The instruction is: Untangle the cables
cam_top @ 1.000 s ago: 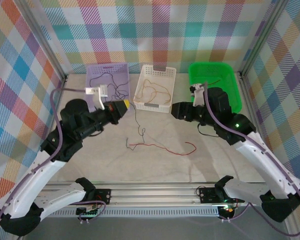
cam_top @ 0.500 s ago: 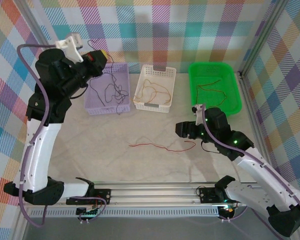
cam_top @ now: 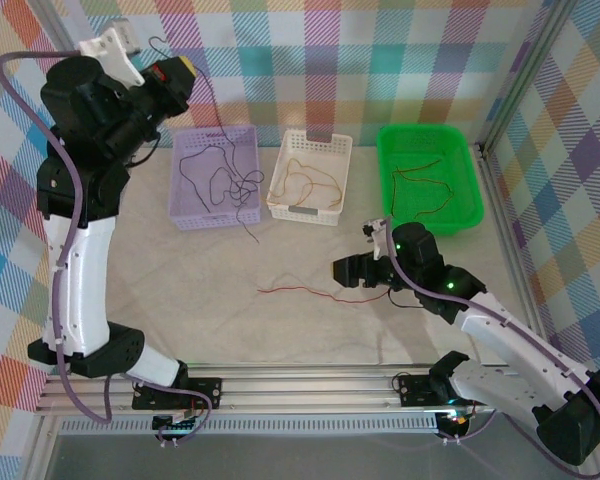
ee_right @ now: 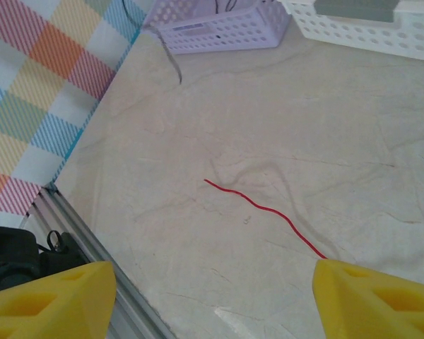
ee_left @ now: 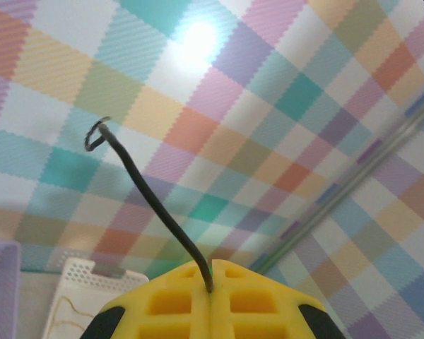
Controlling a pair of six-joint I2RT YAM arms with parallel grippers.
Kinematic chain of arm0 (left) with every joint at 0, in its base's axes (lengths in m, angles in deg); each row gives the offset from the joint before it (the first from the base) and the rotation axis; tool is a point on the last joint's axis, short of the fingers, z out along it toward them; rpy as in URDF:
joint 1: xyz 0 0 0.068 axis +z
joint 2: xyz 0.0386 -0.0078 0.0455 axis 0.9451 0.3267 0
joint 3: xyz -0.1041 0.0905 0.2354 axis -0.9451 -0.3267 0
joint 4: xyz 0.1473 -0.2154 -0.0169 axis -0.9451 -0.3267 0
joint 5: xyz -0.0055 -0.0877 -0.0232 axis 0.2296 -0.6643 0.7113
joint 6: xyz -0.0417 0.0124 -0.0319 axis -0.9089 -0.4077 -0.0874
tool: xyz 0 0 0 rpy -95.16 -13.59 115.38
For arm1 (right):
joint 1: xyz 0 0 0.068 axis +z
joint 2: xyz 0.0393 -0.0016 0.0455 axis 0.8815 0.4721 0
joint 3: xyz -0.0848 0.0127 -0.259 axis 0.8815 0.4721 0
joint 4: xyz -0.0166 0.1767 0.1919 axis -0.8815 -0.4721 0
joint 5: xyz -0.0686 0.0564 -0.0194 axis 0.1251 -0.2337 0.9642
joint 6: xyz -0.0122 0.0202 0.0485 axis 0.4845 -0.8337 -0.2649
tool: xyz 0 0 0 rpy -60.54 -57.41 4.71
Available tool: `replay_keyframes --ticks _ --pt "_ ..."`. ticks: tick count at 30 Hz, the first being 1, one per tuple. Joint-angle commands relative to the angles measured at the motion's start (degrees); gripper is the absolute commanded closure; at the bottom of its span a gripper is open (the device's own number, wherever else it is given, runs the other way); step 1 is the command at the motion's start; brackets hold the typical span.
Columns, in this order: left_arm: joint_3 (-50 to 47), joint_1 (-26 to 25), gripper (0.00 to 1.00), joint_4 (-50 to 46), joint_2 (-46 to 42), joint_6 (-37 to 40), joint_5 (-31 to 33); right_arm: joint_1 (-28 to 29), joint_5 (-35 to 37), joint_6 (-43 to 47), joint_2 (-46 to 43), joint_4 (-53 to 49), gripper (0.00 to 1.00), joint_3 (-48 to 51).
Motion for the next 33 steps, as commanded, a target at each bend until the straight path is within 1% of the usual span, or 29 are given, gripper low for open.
replay_keyframes --ticks 1,2,5,12,14,19,21,25,29,31,33 --pt "3.55 1.6 1.0 -0.3 1.97 2.98 3.14 0.64 -1.78 1.7 0.47 2.84 0.27 0.98" --pt "5.14 1.8 1.0 0.18 3.04 3.51 4.67 0.78 -1.71 1.87 0.49 2.74 0.27 1.21" --pt "11.09 2.7 1.0 -0.24 6.93 5.27 6.11 0.9 -1.6 2.31 0.16 2.26 0.27 2.22" --pt "12.73 5.8 1.0 3.15 12.14 5.02 4.99 1.14 -2.7 1.96 -1.0 2.35 0.27 4.27" --pt "13.95 7.76 1.0 4.42 14.38 3.87 3.75 1.56 -3.4 1.87 -0.62 2.47 0.27 4.38" --pt "15.15 13.67 1.0 7.4 20.11 -1.55 -1.63 3.31 -3.97 2.28 0.4 2.52 0.27 4.65" --pt "15.54 14.43 1.0 7.17 22.59 -2.32 -2.74 3.89 -4.1 2.32 0.96 2.71 0.27 4.92" --pt "15.38 14.07 1.0 4.91 27.77 -2.25 -4.35 4.59 -4.4 2.4 3.01 4.63 0.27 5.61" --pt "11.88 12.07 1.0 3.11 30.8 0.75 -1.42 5.37 -3.86 3.14 7.37 6.21 0.27 5.01" --pt "6.44 11.27 1.0 5.32 30.18 1.53 -0.17 5.88 -2.82 3.63 9.37 6.67 0.28 4.46" --pt "-1.28 10.41 1.0 9.32 28.09 2.47 1.75 6.18 -1.65 4.28 11.4 6.85 0.28 3.68"
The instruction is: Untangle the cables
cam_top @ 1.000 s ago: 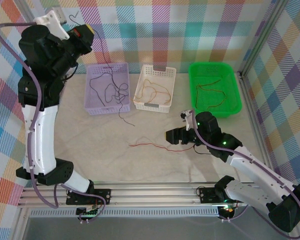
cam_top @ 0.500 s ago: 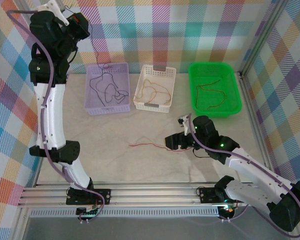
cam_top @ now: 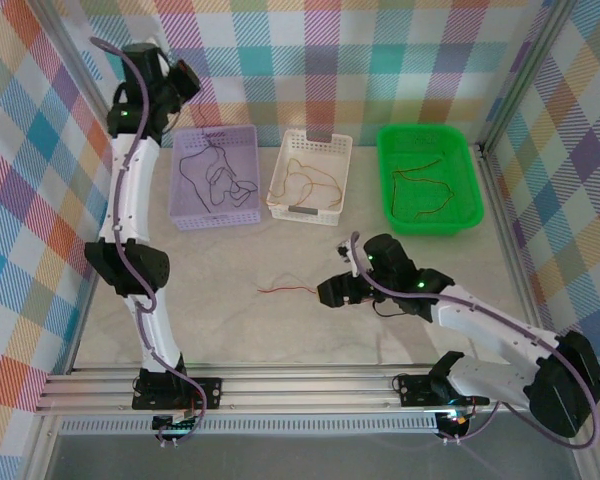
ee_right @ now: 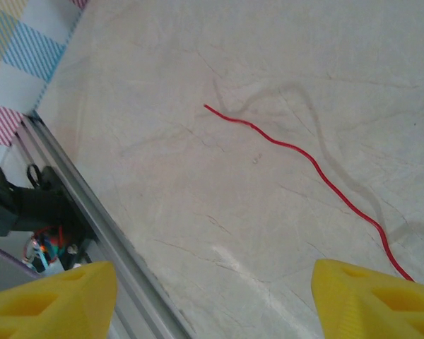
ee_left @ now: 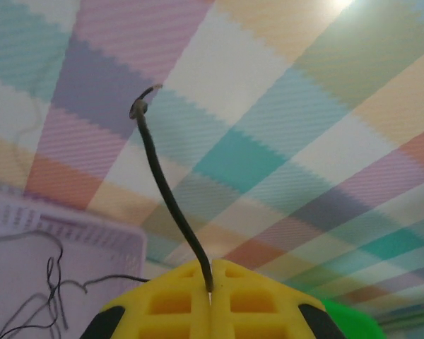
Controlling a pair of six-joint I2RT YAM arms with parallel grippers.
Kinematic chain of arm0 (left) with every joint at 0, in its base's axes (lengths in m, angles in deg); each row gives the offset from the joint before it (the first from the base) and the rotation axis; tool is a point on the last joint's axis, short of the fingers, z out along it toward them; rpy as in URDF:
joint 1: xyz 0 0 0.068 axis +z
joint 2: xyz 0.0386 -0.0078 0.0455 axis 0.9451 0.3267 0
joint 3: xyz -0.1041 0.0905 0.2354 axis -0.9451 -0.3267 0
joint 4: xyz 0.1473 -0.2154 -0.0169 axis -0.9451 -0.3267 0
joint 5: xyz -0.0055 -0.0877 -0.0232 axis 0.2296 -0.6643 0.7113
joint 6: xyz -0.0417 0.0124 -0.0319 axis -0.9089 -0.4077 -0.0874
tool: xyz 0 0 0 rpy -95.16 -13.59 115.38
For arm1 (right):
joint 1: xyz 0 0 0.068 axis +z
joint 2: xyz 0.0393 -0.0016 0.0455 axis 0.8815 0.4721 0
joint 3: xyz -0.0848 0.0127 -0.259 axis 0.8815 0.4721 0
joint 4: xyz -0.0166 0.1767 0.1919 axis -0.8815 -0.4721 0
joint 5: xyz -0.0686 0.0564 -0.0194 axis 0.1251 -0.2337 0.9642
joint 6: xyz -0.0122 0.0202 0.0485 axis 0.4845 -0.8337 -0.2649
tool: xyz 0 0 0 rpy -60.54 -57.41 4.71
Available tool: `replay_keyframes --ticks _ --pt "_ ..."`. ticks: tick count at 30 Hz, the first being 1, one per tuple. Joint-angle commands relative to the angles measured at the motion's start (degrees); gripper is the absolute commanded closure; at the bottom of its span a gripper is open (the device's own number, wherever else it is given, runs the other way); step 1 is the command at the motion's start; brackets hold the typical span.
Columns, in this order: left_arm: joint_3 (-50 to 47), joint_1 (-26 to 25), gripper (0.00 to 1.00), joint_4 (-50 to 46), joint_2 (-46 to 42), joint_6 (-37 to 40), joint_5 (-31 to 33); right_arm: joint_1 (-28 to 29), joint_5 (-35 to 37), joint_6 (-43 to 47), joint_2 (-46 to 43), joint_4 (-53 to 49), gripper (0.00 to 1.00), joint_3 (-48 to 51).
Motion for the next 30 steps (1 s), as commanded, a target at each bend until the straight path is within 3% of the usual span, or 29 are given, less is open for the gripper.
replay_keyframes --ticks 1,4,15,24,30 --pt "-9.6 -1.62 1.0 5.41 -3.44 2.55 2.88 0.74 1.79 2.49 2.53 2.31 0.28 -1.42" --pt "-16.56 -1.85 1.0 7.9 -3.99 2.54 4.13 1.39 4.49 4.55 5.53 1.65 0.28 -2.63" --pt "-28.45 -2.67 1.0 7.14 0.11 1.43 5.39 7.5 15.04 10.81 19.5 -2.94 0.28 -10.72" --pt "-27.75 -2.64 1.0 1.41 5.86 1.33 5.0 7.78 16.51 12.9 24.64 -4.02 0.28 -15.08" --pt "-26.59 -2.69 0.86 -1.82 6.11 1.5 2.46 7.86 20.2 14.78 28.22 -5.49 0.28 -16.87"
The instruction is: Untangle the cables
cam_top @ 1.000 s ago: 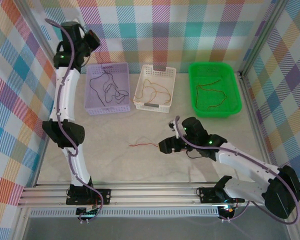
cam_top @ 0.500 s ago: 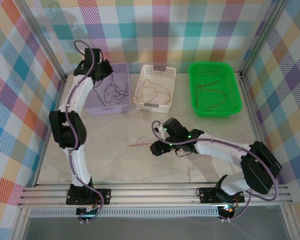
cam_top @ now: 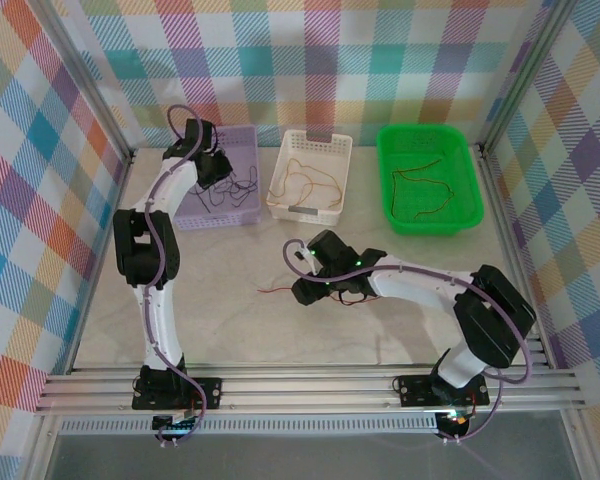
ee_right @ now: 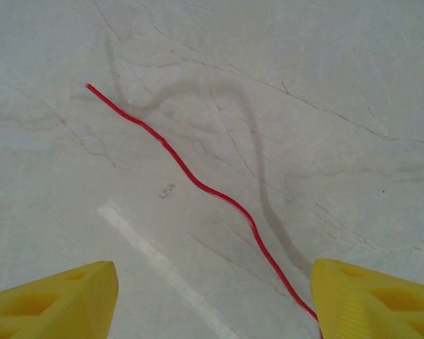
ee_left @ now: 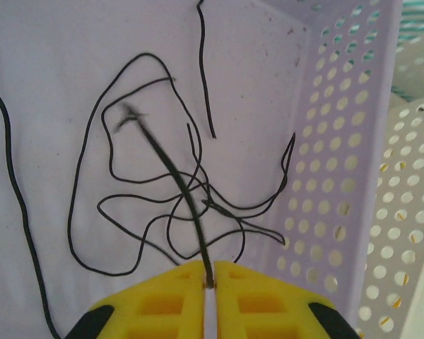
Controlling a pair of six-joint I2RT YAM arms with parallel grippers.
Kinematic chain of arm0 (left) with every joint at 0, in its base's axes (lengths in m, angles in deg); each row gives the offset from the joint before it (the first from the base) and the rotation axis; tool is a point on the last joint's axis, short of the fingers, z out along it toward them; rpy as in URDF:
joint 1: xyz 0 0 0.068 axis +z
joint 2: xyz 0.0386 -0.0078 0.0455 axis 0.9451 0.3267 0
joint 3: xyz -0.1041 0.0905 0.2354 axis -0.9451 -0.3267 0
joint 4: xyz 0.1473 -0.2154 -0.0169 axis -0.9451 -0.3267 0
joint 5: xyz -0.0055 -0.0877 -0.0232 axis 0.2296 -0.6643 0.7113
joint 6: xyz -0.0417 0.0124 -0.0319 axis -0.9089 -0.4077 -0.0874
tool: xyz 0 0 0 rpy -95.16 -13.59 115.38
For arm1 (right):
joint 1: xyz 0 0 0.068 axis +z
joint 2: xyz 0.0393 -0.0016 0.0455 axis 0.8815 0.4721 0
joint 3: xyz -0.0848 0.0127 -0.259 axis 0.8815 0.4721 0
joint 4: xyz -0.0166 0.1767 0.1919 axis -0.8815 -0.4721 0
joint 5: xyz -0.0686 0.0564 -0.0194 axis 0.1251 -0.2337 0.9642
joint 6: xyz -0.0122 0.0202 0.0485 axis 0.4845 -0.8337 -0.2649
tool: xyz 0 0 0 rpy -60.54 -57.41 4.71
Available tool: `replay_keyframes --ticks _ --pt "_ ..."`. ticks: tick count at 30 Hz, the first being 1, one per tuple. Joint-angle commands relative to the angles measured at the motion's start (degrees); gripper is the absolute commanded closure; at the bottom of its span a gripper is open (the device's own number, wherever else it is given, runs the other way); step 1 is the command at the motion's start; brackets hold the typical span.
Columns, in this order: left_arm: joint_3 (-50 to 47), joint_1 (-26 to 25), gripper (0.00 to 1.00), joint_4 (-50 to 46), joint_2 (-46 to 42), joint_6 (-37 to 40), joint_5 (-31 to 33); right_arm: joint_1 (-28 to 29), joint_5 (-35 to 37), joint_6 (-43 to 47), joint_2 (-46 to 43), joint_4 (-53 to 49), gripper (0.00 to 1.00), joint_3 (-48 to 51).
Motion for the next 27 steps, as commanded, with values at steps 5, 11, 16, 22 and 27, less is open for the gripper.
replay_keyframes --ticks 5,11,16,22,27 --pt "2.35 -0.42 0.62 -4.83 -2.79 -0.45 -3.89 0.45 2.92 3.11 4.62 -2.75 0.29 -3.52" --pt "3.41 -0.41 0.38 -9.26 -9.39 -1.76 -3.78 0.45 3.32 3.77 6.53 -2.8 0.29 -4.61" --pt "-0.5 -0.58 0.27 -12.27 -19.77 -4.36 -3.47 0.51 4.42 4.69 8.74 -3.64 0.3 -6.2" --pt "-13.09 -0.73 0.01 -12.89 -36.64 -5.65 -0.71 0.45 4.55 5.78 11.23 -3.97 0.31 -7.71" --pt "-23.98 -0.68 0.0 -12.32 -50.37 -5.04 1.53 0.48 3.96 5.72 12.7 -3.81 0.34 -7.81"
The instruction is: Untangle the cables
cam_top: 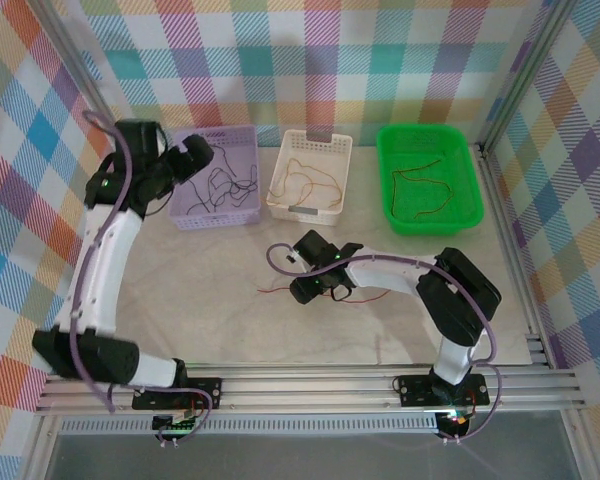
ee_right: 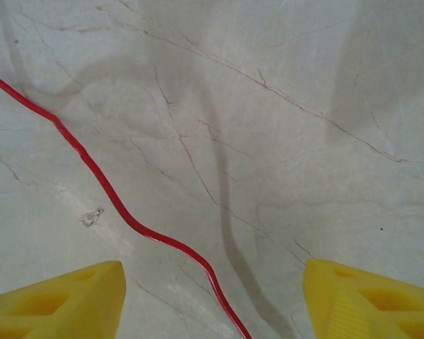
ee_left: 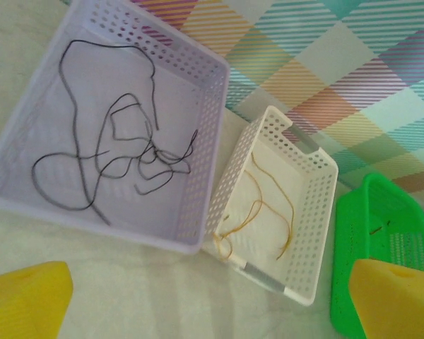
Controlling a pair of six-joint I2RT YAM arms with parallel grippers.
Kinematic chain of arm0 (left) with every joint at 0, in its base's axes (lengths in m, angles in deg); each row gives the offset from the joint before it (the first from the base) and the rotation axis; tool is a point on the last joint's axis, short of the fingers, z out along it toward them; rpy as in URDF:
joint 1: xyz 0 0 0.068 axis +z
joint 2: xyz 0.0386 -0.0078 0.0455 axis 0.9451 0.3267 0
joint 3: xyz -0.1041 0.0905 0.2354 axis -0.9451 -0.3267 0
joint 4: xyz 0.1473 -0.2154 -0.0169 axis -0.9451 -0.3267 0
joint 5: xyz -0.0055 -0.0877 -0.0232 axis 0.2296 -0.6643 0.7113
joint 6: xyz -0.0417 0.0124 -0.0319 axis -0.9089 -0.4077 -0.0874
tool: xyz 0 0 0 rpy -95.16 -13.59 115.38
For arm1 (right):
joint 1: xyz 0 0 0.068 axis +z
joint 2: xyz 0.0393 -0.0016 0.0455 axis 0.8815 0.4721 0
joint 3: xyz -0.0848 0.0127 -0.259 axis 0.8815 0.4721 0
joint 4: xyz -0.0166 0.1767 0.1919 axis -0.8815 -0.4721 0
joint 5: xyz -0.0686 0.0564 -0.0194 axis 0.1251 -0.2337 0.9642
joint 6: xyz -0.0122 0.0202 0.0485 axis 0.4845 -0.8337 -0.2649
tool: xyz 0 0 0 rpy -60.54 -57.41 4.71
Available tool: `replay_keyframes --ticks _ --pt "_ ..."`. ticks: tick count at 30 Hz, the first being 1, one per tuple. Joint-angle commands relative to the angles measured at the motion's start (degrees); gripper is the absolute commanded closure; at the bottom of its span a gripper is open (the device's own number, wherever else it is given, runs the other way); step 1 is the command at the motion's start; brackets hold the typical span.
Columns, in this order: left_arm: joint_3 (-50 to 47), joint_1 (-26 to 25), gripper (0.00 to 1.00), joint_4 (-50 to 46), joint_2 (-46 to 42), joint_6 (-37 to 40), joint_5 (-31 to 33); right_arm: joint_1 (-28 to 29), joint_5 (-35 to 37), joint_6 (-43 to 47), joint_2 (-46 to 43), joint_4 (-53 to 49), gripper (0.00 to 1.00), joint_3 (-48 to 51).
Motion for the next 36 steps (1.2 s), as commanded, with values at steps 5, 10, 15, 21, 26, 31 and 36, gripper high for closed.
replay_keyframes --ticks 5,10,15,21,26,31,36 --pt "-16.13 -0.48 0.0 -1.09 -15.66 -0.3 4.92 0.35 -1.63 0.75 4.09 -1.02 0.47 -1.72" --pt "-26.02 -0.5 0.0 0.98 -23.24 -0.35 6.41 0.3 -2.49 -0.76 4.81 -0.14 0.57 -0.73" --pt "-31.79 -0.39 0.0 1.23 -27.82 0.57 8.51 0.32 -3.33 -1.83 6.1 0.13 0.7 -0.42" --pt "-32.65 -0.46 0.0 1.17 -31.01 1.05 9.69 0.39 -4.16 -3.44 7.22 0.84 0.81 0.29" --pt "-33.34 -0.65 0.0 0.98 -31.99 0.98 9.99 0.39 -4.79 -4.63 5.1 1.4 0.91 1.77" --pt "-33.24 -0.98 0.0 0.46 -32.3 0.8 11.17 0.63 -4.22 -5.32 1.58 0.05 1.0 2.14" --pt "-33.21 -1.07 0.0 0.3 -32.12 0.6 11.48 1.26 -2.93 -6.14 -4.92 -1.94 1.0 1.88"
